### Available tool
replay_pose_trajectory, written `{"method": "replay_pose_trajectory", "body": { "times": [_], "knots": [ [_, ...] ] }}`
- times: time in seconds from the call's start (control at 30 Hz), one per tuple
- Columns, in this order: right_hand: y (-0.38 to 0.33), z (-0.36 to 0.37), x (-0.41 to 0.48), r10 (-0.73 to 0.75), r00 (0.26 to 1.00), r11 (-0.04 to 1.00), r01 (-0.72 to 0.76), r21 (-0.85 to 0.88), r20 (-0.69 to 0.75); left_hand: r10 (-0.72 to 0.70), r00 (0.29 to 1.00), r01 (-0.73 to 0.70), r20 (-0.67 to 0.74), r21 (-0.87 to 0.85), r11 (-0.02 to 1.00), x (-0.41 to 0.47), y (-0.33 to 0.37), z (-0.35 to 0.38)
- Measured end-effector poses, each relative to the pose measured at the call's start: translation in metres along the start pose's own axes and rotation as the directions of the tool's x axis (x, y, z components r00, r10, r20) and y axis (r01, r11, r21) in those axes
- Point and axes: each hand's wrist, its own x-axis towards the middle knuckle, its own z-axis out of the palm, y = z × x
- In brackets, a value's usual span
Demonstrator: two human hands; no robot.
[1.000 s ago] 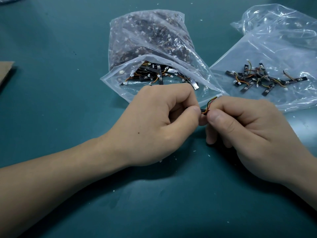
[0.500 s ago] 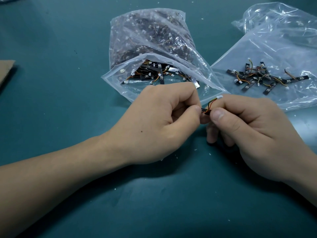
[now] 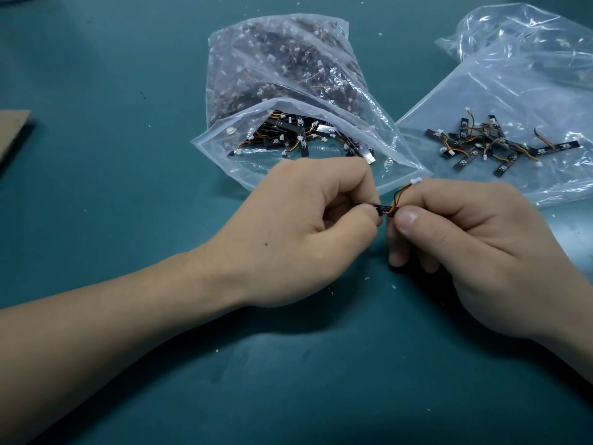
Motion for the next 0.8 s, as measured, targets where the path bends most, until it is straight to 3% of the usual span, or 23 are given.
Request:
{"method": "replay_pose_trajectory", "body": {
  "times": [0.2, 0.8],
  "knots": [
    [0.0017, 0.0004, -0.0001, 0.009, 1.000, 0.998, -0.009, 0.054, 0.010, -0.017, 1.000, 0.016, -0.018, -0.034, 0.999, 0.0009, -0.0002, 0.0001],
    [-0.0002, 0.0010, -0.0001, -0.022, 1.000, 1.000, 0.022, 0.001, -0.019, -0.004, 1.000, 0.005, 0.019, -0.072, 0.997, 0.0008, -0.0005, -0.0019]
  ]
}}
